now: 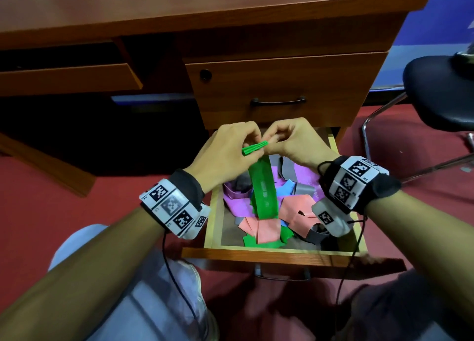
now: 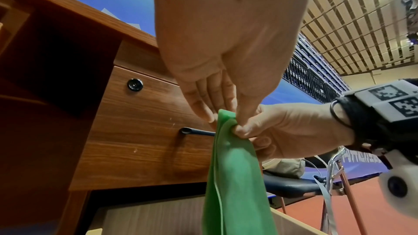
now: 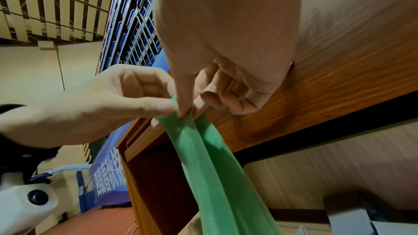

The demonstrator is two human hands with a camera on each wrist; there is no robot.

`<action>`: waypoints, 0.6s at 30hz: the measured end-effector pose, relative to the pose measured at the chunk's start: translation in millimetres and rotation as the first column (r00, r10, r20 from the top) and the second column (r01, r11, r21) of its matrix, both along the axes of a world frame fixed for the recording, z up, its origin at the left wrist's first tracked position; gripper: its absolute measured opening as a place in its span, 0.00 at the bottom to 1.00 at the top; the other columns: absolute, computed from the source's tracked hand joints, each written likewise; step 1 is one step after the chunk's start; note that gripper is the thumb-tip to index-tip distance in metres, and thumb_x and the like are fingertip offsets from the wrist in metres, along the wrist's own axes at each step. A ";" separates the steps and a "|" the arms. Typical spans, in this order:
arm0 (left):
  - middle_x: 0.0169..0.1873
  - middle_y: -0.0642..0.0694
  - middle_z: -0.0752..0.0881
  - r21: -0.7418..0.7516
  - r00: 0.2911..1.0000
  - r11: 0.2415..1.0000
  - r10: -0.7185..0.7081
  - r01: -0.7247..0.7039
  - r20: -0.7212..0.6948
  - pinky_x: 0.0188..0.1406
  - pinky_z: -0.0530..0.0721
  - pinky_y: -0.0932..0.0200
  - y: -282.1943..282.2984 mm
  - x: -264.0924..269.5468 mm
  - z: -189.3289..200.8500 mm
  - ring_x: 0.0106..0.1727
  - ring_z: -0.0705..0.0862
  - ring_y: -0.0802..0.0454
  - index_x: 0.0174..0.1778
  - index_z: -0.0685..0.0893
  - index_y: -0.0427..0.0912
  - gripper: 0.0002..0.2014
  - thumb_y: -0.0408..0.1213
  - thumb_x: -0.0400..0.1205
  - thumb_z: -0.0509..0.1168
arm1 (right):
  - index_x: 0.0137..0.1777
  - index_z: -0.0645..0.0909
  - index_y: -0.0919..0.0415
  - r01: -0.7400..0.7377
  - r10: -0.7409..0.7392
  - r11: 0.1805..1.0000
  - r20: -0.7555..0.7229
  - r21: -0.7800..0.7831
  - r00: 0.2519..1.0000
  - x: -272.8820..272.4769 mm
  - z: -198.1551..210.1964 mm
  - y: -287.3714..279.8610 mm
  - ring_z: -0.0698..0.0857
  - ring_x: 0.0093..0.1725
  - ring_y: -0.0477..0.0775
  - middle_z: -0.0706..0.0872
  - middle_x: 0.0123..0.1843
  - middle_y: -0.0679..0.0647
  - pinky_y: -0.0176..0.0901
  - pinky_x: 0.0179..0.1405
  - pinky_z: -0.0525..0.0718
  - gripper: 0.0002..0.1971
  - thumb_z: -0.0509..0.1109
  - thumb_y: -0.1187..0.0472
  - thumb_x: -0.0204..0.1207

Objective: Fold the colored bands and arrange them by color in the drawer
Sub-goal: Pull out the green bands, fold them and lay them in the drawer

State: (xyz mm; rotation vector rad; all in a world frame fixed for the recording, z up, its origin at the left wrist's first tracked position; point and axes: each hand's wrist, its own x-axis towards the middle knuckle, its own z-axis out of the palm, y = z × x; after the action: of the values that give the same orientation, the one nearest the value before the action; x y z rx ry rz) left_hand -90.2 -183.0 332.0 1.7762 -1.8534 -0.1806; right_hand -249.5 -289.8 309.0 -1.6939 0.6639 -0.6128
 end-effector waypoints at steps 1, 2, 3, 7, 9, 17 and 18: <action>0.41 0.57 0.87 -0.009 1.000 1.000 0.009 -0.009 0.002 0.46 0.87 0.48 -1.0 2.2 -0.4 0.45 0.86 0.55 0.46 0.84 0.52 0.06 0.45 0.79 0.75 | 0.46 0.84 0.78 -0.005 0.005 1.000 0.006 0.012 1.000 1.5 0.2 -1.5 0.84 0.30 0.44 0.87 0.34 0.63 0.30 0.34 0.81 0.09 0.79 0.78 0.67; 0.41 0.57 0.88 -0.020 1.000 1.000 0.019 -0.019 0.003 0.47 0.87 0.47 -2.1 4.5 -1.1 0.45 0.87 0.54 0.46 0.85 0.52 0.05 0.44 0.80 0.74 | 0.46 0.84 0.79 -0.016 0.016 0.999 0.017 0.029 1.000 2.5 1.0 -2.3 0.83 0.28 0.41 0.86 0.34 0.62 0.28 0.32 0.79 0.10 0.80 0.78 0.68; 0.41 0.56 0.88 -0.033 1.000 0.999 0.027 -0.027 0.006 0.47 0.87 0.47 -2.7 6.3 -1.3 0.46 0.87 0.53 0.47 0.86 0.50 0.03 0.42 0.81 0.73 | 0.48 0.83 0.80 -0.025 0.024 0.999 0.026 0.039 0.999 3.5 1.7 -2.9 0.83 0.27 0.40 0.86 0.35 0.62 0.27 0.30 0.78 0.11 0.79 0.77 0.69; 0.44 0.53 0.87 -0.124 0.994 0.989 0.088 -0.081 0.059 0.49 0.86 0.46 -3.5 11.0 3.4 0.47 0.86 0.49 0.49 0.83 0.48 0.01 0.38 0.83 0.68 | 0.55 0.83 0.73 -0.015 0.014 0.997 -0.027 -0.071 1.000 4.9 -8.5 -11.5 0.84 0.32 0.42 0.88 0.37 0.61 0.30 0.35 0.81 0.16 0.81 0.73 0.69; 0.43 0.52 0.87 -0.211 0.985 0.963 0.173 -0.165 0.020 0.47 0.85 0.48 -3.4 16.7 8.5 0.44 0.86 0.52 0.48 0.83 0.46 0.02 0.38 0.81 0.68 | 0.53 0.83 0.65 -0.061 0.013 0.978 -0.238 -0.199 0.971 3.8 -29.1 -18.9 0.83 0.33 0.46 0.89 0.37 0.55 0.39 0.37 0.84 0.16 0.84 0.66 0.69; 0.32 0.52 0.85 -0.278 0.927 0.890 0.310 -0.361 -0.212 0.35 0.84 0.58 3.1 26.8 20.3 0.33 0.83 0.57 0.40 0.85 0.43 0.03 0.36 0.73 0.72 | 0.61 0.81 0.53 -0.543 0.265 0.838 -0.826 -0.059 0.498 3.5 -104.8 5.6 0.84 0.51 0.54 0.87 0.53 0.51 0.41 0.47 0.80 0.20 0.81 0.55 0.71; 0.32 0.52 0.85 -0.283 0.926 0.888 0.312 -0.364 -0.212 0.36 0.84 0.58 3.7 27.6 20.3 0.34 0.83 0.56 0.40 0.85 0.43 0.03 0.36 0.74 0.72 | 0.59 0.79 0.53 -0.512 0.236 0.856 -0.821 -0.077 0.519 4.9 -107.1 6.1 0.83 0.51 0.55 0.86 0.53 0.51 0.41 0.47 0.79 0.19 0.81 0.55 0.72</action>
State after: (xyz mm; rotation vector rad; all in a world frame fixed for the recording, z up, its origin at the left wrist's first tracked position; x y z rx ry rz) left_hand -62.6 -179.3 352.2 1.7634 -1.3425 0.1021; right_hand -244.6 -283.7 201.8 -2.3395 0.7819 0.4591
